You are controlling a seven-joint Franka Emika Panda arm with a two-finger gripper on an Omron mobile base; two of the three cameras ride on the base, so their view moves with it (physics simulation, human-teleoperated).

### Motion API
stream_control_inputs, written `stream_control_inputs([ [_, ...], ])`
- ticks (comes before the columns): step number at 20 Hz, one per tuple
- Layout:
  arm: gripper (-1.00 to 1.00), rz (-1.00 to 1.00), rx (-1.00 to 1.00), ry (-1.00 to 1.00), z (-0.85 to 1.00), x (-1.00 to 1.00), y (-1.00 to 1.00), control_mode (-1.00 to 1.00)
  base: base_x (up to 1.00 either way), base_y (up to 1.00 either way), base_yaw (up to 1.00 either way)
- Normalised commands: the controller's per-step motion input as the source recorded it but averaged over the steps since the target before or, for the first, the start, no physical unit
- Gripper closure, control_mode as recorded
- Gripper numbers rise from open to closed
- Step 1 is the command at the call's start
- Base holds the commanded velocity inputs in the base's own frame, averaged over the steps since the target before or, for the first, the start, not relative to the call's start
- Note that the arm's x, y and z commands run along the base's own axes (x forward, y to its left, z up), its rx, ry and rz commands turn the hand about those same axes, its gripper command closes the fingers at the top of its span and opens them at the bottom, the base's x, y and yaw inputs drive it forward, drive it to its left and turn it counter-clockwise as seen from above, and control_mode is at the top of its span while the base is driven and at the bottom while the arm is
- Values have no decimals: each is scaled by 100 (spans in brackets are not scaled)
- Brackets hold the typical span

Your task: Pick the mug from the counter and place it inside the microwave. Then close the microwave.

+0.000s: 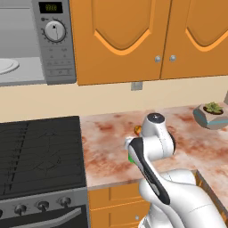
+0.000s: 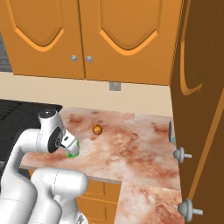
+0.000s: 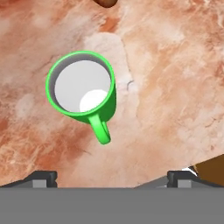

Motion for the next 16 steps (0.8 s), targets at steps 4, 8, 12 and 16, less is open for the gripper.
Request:
stream_control_inputs([
  [4,-100,6,0,0,-2,23,0,-100,0,0,0],
  [8,-100,6,0,2,-4,26,0,-100,0,0,0],
  [12,-100,3,0,0,0,19,0,-100,0,0,0],
  [16,-100,2,0,1,0,0,0,-100,0,0,0],
])
